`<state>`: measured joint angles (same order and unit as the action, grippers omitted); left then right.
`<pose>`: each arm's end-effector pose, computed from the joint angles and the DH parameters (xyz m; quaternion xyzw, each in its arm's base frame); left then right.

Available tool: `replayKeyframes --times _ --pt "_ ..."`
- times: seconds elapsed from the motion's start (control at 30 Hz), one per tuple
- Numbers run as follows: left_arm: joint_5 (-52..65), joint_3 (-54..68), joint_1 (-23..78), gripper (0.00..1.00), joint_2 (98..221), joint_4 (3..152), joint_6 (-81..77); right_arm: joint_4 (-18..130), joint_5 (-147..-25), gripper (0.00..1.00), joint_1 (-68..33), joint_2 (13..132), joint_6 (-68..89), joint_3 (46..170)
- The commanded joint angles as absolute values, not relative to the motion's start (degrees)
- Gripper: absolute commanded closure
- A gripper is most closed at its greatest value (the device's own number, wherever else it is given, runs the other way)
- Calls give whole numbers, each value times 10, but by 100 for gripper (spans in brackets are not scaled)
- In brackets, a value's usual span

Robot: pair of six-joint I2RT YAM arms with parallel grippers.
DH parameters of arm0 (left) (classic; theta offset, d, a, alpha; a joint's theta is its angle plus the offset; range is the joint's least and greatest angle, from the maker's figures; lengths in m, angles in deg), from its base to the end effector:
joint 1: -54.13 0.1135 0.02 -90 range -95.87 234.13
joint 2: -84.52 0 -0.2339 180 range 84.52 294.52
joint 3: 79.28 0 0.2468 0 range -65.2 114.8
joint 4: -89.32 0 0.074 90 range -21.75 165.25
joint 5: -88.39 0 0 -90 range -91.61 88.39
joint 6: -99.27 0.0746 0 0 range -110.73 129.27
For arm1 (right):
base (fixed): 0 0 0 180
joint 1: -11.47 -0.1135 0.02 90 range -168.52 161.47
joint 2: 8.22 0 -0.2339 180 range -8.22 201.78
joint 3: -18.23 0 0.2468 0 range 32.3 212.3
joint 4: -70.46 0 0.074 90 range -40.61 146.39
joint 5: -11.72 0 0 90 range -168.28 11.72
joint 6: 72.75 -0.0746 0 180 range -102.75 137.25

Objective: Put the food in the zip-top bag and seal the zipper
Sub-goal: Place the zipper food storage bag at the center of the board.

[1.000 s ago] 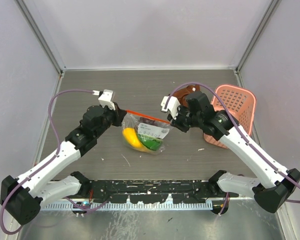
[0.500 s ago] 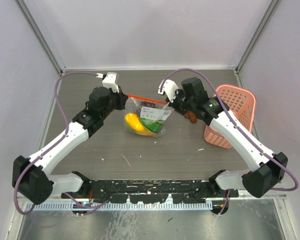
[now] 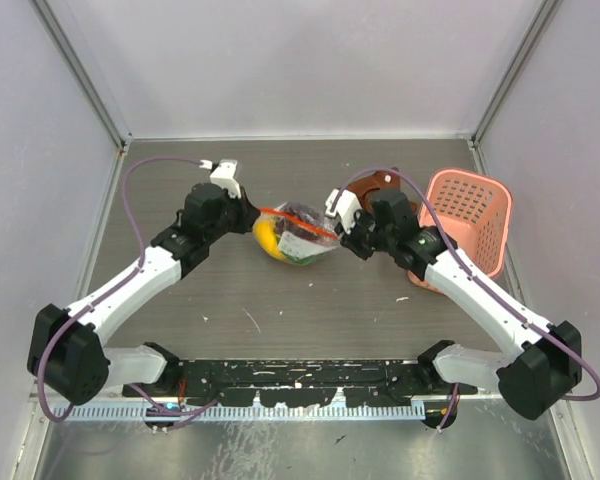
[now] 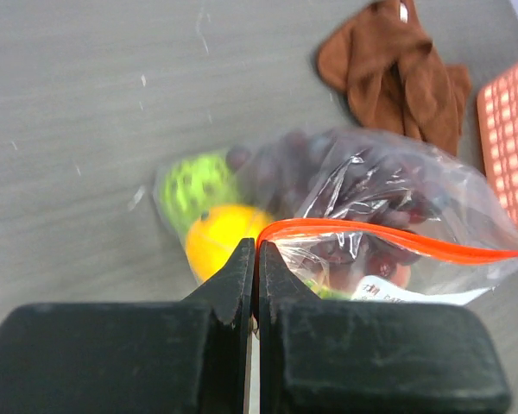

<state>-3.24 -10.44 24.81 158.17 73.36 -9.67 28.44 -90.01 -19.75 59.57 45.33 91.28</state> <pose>0.2966 -0.1642 0.2646 0.0664 0.8203 -0.2215 0.5232 0.2445 0.1660 0.2647 -0.4797 0.7502 0.1035 0.4431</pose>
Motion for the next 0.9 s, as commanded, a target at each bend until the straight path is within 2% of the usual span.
replayKeyframes --times 0.0,0.23,0.33,0.37,0.43,0.47,0.53,0.67,0.77,0.87 --pt "27 -163 250 100 1499 694 -160 310 -997 100 -202 536 363 855" --pt "87 -245 249 100 1382 613 -239 292 -1090 99 -256 483 289 792" --pt "95 -275 249 100 1350 593 -268 300 -1100 93 -266 467 269 770" --pt "97 -284 249 100 1340 589 -274 303 -1100 88 -265 462 265 765" --pt "101 -297 249 100 1330 580 -282 308 -1092 72 -266 454 257 763" --pt "99 -298 249 99 1327 570 -284 311 -1089 61 -265 452 256 763" --pt "82 -292 249 95 1319 543 -285 317 -1078 48 -265 449 255 767" --pt "9 -255 249 76 1302 468 -278 316 -1035 31 -264 462 245 792" --pt "-44 -215 249 50 1293 414 -258 297 -989 20 -254 487 223 833" --pt "-109 -176 250 30 1286 370 -241 276 -968 8 -215 515 202 875"
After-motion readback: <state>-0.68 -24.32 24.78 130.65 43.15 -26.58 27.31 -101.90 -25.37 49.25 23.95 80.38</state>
